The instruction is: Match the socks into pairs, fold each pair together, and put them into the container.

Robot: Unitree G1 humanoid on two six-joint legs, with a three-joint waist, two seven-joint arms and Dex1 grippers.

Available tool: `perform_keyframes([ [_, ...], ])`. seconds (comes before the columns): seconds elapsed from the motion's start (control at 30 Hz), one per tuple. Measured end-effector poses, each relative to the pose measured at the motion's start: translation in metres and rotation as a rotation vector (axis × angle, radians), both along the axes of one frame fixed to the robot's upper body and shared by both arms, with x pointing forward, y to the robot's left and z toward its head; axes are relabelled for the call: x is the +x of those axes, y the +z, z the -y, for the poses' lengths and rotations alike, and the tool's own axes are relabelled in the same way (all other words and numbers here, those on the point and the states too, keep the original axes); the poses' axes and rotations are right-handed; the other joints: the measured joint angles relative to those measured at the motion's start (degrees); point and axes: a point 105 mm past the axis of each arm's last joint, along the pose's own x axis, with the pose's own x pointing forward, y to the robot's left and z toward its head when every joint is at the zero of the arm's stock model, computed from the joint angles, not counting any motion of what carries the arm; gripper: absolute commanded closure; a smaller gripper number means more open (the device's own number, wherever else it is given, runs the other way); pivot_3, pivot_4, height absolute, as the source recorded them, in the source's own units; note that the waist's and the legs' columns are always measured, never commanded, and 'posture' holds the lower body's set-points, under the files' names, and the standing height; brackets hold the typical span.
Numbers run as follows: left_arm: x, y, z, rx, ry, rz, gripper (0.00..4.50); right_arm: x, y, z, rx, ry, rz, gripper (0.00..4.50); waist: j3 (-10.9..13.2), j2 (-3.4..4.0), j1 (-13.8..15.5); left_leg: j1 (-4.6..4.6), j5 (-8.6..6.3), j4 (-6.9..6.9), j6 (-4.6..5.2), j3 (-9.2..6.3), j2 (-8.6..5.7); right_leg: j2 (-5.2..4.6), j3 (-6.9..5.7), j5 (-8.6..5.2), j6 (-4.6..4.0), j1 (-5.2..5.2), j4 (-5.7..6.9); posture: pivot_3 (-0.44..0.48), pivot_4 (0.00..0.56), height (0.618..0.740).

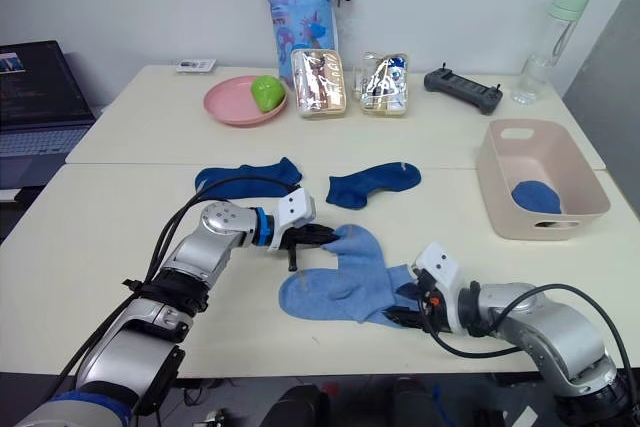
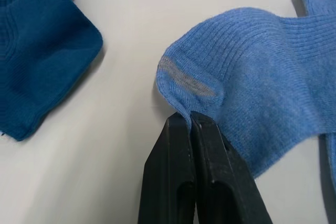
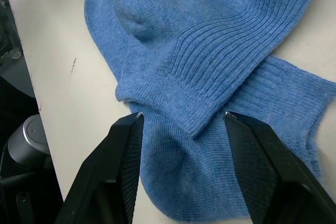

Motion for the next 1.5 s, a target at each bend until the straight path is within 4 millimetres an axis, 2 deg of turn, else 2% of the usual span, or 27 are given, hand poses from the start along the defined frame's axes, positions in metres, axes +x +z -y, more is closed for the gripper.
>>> perform_keyframes([
  [0.17,-0.003,0.000,-0.003,-0.022,0.010,-0.004,4.47,0.000,-0.002,0.001,-0.007,-0.004,-0.003,1.88,0.0,0.00,0.0,-0.03,0.00,0.00,0.00,-0.04,0.00,0.00,-0.03,0.00,0.00,-0.02,-0.01,0.000,0.150,0.740],
  [0.2,-0.004,-0.002,-0.004,-0.023,0.010,-0.007,4.49,-0.001,-0.002,0.001,-0.007,-0.002,-0.004,2.06,0.0,0.00,0.0,-0.03,0.00,0.00,0.00,-0.05,0.00,0.00,-0.03,0.00,0.00,-0.02,-0.01,0.000,0.150,0.740],
  [0.27,-0.006,-0.002,-0.004,-0.025,0.009,-0.009,4.50,-0.002,-0.002,-0.001,-0.003,0.006,-0.009,2.49,0.0,0.00,0.0,-0.04,0.00,0.00,0.00,-0.06,0.00,0.00,-0.04,0.00,0.00,-0.01,-0.01,0.000,0.150,0.740],
  [0.47,-0.006,-0.001,-0.005,-0.028,0.018,-0.005,4.50,-0.005,-0.006,-0.007,0.004,0.028,-0.022,4.44,0.0,0.00,0.0,-0.04,0.00,0.01,0.00,-0.05,0.00,0.00,-0.05,0.00,0.00,-0.01,-0.01,0.000,0.150,0.740],
  [0.83,-0.008,0.004,-0.005,-0.043,0.010,0.003,4.50,0.000,0.003,0.000,0.009,0.013,-0.003,4.44,0.0,0.00,0.0,-0.04,0.00,0.01,0.00,-0.07,0.00,0.00,-0.06,0.00,0.00,-0.01,-0.01,0.000,0.150,0.740],
  [0.93,-0.008,0.003,-0.005,-0.044,0.012,-0.004,4.50,-0.001,0.004,-0.003,0.026,0.021,-0.019,3.88,0.0,0.00,0.0,-0.05,0.00,0.01,0.00,-0.11,0.00,0.00,-0.10,0.00,0.00,-0.01,-0.01,0.000,0.150,0.740],
  [1.0,-0.008,0.004,-0.005,-0.044,0.012,-0.004,4.50,0.000,0.004,-0.004,0.026,0.020,-0.016,3.27,0.0,0.00,0.0,-0.05,0.00,0.01,0.00,-0.11,0.00,0.00,-0.09,0.00,0.00,0.00,-0.01,0.000,0.150,0.740],
  [1.27,-0.009,0.005,-0.005,-0.043,0.008,0.001,4.50,-0.002,0.004,-0.008,0.049,0.018,-0.046,3.27,0.0,0.00,0.0,-0.06,0.00,0.02,0.00,-0.11,0.00,0.00,-0.09,0.00,-0.01,-0.01,-0.01,0.000,0.150,0.740],
  [1.5,-0.009,0.005,-0.005,-0.043,0.009,0.001,4.50,0.007,0.002,-0.007,0.079,-0.041,-0.070,3.27,0.0,0.00,0.0,-0.06,0.00,0.02,0.00,-0.13,0.00,0.00,-0.11,0.00,-0.01,-0.01,0.00,0.000,0.150,0.740],
])
